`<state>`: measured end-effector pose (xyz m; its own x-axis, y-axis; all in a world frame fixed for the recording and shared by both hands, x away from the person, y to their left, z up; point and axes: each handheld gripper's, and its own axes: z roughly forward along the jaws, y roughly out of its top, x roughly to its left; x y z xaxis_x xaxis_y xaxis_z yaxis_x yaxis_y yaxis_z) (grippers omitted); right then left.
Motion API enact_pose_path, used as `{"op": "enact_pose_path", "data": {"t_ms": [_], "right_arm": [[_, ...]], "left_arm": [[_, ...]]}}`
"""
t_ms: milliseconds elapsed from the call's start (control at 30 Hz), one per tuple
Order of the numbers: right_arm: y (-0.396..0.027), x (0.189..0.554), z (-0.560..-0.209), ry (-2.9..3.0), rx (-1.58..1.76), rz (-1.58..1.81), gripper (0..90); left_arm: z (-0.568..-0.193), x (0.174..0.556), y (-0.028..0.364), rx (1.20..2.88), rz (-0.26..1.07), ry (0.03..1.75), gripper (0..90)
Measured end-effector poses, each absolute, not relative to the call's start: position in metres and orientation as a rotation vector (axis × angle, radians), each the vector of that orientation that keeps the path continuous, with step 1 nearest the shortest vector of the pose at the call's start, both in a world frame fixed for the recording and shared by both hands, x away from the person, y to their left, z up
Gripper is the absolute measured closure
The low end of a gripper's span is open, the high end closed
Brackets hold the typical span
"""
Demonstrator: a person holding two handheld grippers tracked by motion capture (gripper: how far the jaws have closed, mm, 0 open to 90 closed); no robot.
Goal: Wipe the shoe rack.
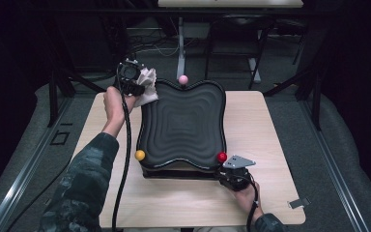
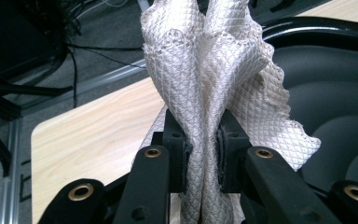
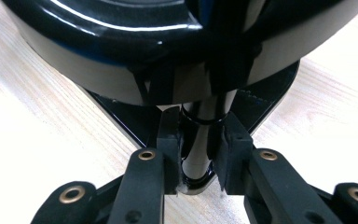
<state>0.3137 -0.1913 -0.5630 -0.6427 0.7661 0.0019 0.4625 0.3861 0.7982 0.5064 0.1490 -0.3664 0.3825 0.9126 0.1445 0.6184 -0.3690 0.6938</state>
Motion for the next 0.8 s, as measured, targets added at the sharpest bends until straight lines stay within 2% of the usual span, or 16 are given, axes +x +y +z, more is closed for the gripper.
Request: {"op": "enact_pose_path", "data": {"t_ms": [800], "right_arm": [[-0.191,0.314,-0.563,2.286,1.055,1.113,74.1]], "left_arm": [[-0.389,0.472,0.159,2.142,0.721,1.255,78.0]]}}
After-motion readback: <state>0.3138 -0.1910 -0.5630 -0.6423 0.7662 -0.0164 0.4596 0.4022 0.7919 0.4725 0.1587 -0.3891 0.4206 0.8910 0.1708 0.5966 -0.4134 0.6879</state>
